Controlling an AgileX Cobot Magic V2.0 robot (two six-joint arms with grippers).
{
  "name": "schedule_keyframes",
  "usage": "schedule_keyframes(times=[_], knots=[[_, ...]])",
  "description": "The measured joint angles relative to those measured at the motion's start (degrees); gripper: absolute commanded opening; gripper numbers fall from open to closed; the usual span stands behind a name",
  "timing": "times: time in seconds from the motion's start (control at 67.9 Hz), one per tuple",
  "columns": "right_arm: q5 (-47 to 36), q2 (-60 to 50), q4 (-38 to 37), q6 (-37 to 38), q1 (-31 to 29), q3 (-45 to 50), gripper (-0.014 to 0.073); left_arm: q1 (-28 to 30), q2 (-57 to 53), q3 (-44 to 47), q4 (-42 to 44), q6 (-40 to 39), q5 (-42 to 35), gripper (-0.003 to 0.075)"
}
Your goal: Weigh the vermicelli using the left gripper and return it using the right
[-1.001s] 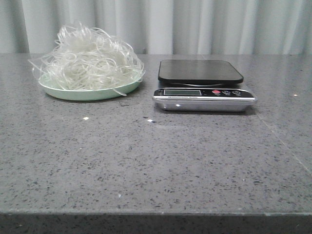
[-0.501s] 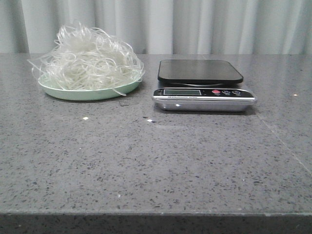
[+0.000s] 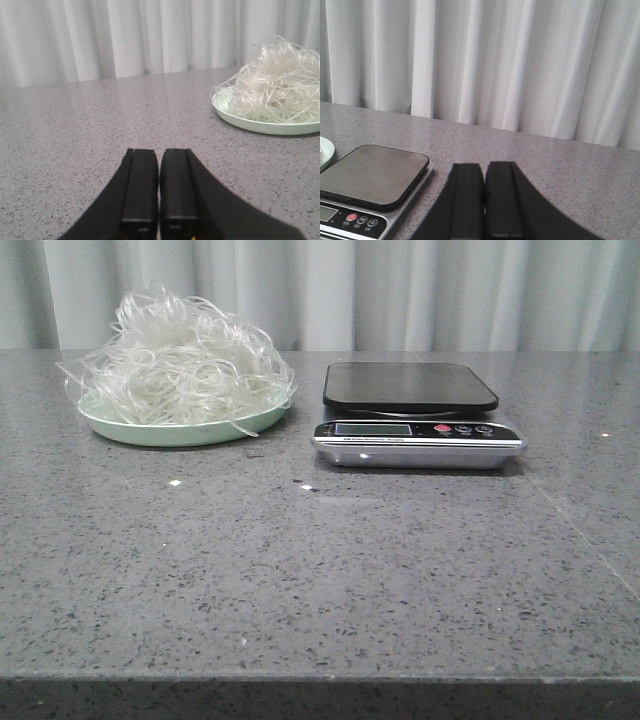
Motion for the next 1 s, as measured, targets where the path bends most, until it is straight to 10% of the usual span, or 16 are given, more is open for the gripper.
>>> schedule_keyframes(times=[1.001], knots=[[4.43, -5.86, -5.82, 13.32, -7.59, 7.03, 0.015, 0.0, 0.0, 0.0, 0.0, 0.0, 0.0, 0.0137]])
